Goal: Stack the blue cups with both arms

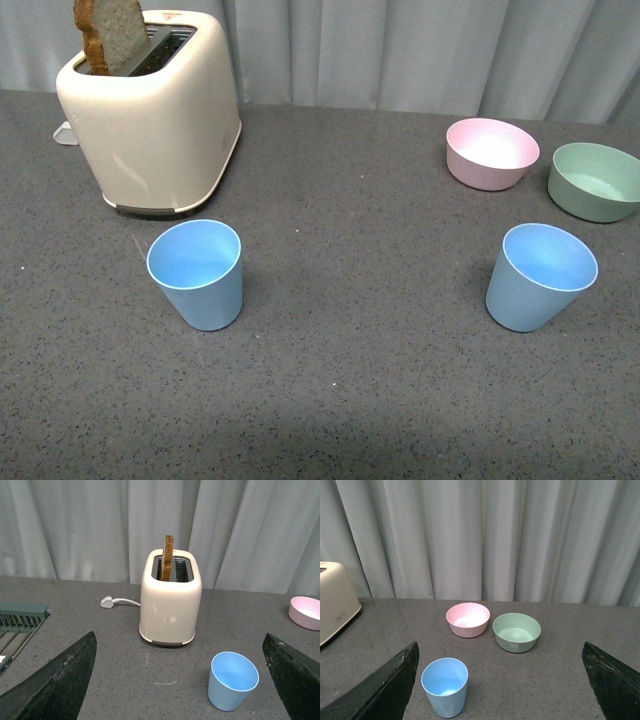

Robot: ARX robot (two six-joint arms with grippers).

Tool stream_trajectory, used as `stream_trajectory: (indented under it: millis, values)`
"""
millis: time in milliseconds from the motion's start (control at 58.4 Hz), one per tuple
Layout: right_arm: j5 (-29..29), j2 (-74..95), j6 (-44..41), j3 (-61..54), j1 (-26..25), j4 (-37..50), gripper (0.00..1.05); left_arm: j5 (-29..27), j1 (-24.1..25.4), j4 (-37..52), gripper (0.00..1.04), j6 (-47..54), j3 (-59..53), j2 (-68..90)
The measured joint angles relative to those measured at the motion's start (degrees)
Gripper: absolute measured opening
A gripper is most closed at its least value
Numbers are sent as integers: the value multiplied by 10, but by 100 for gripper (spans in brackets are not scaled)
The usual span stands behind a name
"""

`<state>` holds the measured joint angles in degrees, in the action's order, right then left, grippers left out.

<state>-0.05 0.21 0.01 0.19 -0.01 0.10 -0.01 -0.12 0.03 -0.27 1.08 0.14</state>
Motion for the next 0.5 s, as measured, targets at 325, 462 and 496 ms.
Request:
stream_trajectory:
  millis: [325,462,496]
  values:
    - [0,0,0,0,0,0,95,0,0,0,98,0,0,0]
    - [0,0,0,0,0,0,95,0,0,0,98,0,0,0]
    - [0,0,0,0,0,0,95,0,0,0,98,0,0,0]
